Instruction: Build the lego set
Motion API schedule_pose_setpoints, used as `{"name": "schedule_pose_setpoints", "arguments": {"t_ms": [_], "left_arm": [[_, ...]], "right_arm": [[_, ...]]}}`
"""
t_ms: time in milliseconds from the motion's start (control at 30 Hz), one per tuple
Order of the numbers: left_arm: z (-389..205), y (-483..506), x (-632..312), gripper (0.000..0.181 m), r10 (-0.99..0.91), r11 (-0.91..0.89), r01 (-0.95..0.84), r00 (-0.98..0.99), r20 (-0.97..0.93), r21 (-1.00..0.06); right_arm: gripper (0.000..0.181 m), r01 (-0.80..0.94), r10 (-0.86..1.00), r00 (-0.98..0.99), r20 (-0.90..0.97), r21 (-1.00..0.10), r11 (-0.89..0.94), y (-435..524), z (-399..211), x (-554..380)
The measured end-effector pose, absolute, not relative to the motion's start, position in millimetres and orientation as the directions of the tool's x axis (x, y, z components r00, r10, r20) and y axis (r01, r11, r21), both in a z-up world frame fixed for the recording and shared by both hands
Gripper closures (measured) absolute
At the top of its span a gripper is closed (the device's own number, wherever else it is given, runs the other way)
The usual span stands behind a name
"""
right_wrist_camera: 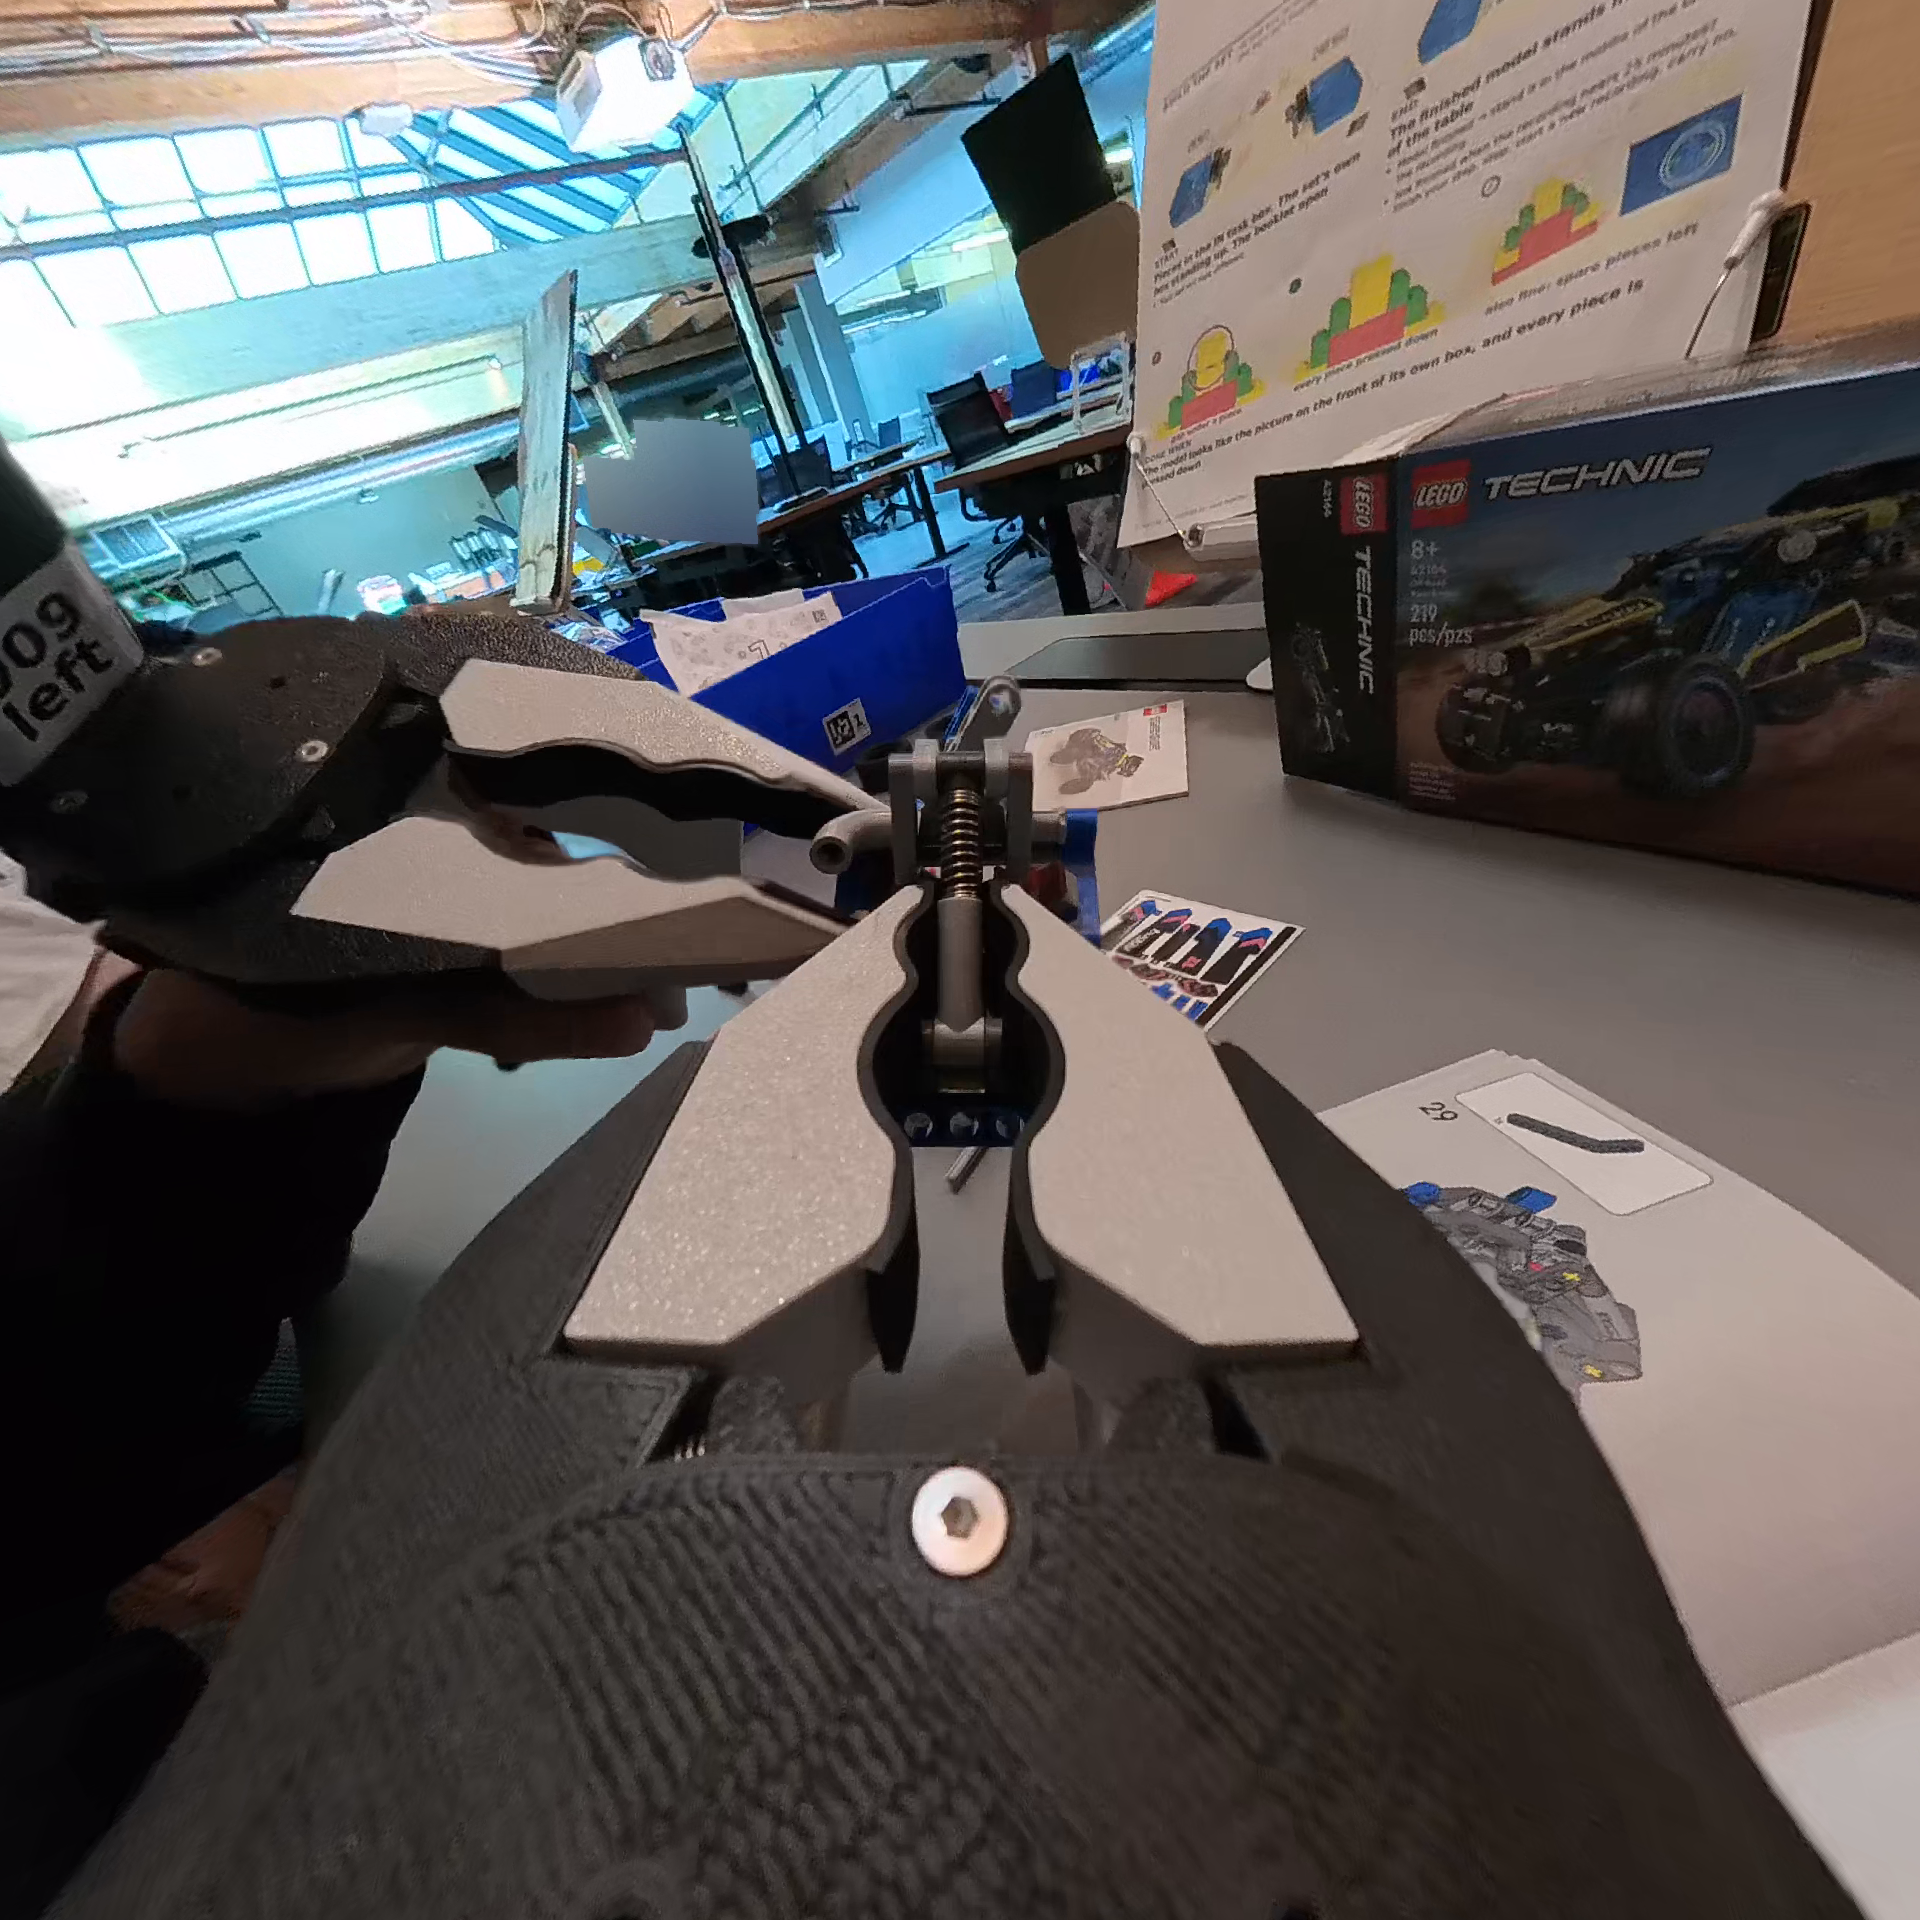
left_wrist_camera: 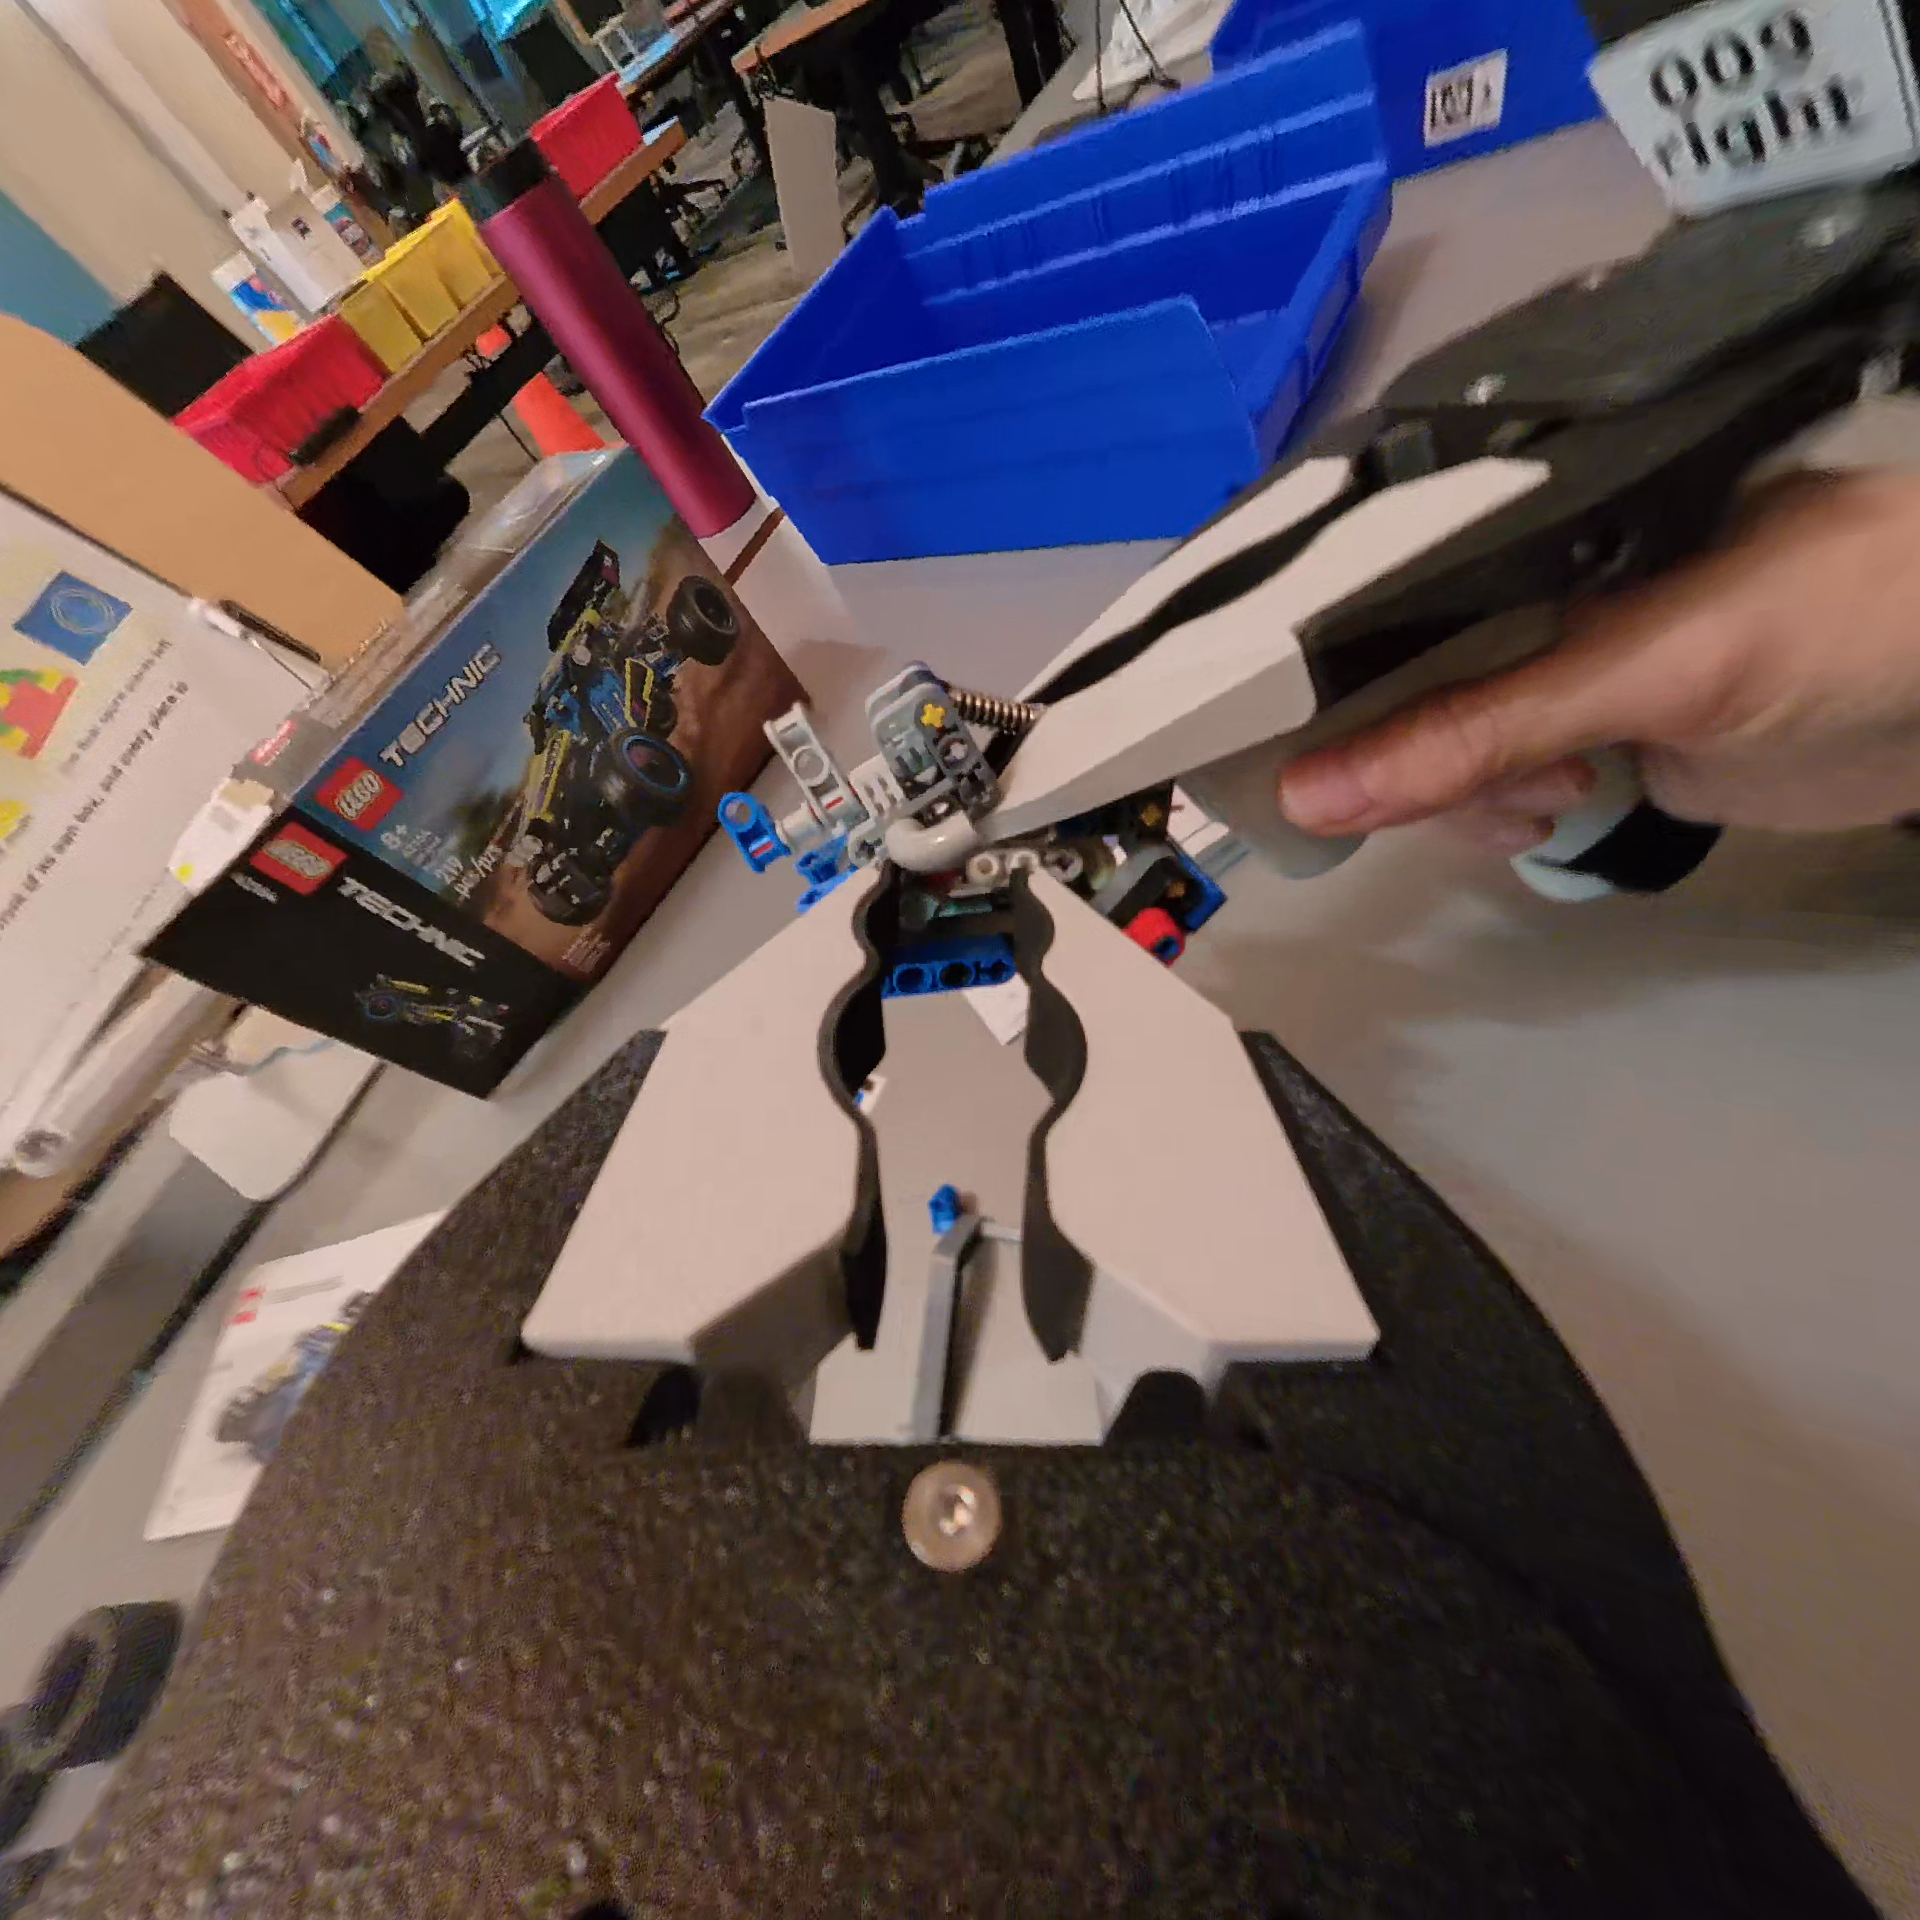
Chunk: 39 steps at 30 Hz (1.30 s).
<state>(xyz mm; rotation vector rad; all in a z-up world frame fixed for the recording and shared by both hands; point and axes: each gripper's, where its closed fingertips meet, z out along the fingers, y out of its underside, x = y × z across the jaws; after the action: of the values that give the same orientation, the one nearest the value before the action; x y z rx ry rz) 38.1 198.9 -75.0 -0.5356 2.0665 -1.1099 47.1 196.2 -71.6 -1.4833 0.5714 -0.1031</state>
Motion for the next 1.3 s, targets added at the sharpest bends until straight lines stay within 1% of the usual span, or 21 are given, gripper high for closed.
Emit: {"name": "schedule_pose_setpoints", "arguments": {"t_ms": [100,200,367,533,567,767,900,933,1000,1067,1233,1300], "left_arm": [[-77,201,38,0.162,-0.597,0.611,0.017,-0.647,-0.475,-0.791],[-78,200,40,0.161,-0.59,0.653,0.026,-0.61,-0.529,-0.757],[-79,200,45,0.164,-0.666,0.577,-0.026,-0.594,-0.451,-0.817],[-75,199,47,0.171,-0.733,0.467,-0.06,-0.584,-0.349,-0.882],[-75,199,48,0.174,-0.739,0.459,-0.06,-0.579,-0.344,-0.886],[-74,198,48,0.174,-0.735,0.477,-0.043,-0.566,-0.372,-0.878],[-70,198,46,0.173,-0.73,0.45,-0.043,-0.593,-0.339,-0.892],[-71,197,45,0.17,-0.703,0.481,-0.02,-0.606,-0.373,-0.876],[-74,200,43,0.167,-0.63,0.586,0.034,-0.609,-0.481,-0.809],[-75,202,41,0.165,-0.592,0.649,0.048,-0.594,-0.544,-0.759],[-70,209,43,0.175,-0.54,0.75,0.074,-0.504,-0.674,-0.657],[-69,208,43,0.175,-0.547,0.753,0.069,-0.488,-0.68,-0.655]], "right_arm": [[0.176,-0.301,-0.389,0.866,-0.313,-0.949,0.094,198,-73,46],[0.176,-0.295,-0.403,0.863,-0.306,-0.951,0.089,196,-73,47],[0.176,-0.296,-0.428,0.851,-0.305,-0.951,0.089,194,-74,50],[0.176,-0.271,-0.456,0.843,-0.286,-0.957,0.099,192,-72,52],[0.176,-0.265,-0.463,0.841,-0.279,-0.959,0.096,191,-72,52],[0.176,-0.271,-0.462,0.835,-0.297,-0.955,0.125,190,-72,53],[0.176,-0.272,-0.444,0.842,-0.307,-0.952,0.142,191,-70,52],[0.176,-0.263,-0.442,0.846,-0.299,-0.954,0.143,191,-69,52],[0.176,-0.266,-0.433,0.851,-0.296,-0.955,0.13,192,-69,51],[0.176,-0.283,-0.414,0.854,-0.314,-0.949,0.136,194,-69,50],[0.176,-0.263,-0.408,0.863,-0.297,-0.955,0.137,196,-66,46],[0.176,-0.252,-0.417,0.863,-0.287,-0.958,0.138,195,-65,46]]}}
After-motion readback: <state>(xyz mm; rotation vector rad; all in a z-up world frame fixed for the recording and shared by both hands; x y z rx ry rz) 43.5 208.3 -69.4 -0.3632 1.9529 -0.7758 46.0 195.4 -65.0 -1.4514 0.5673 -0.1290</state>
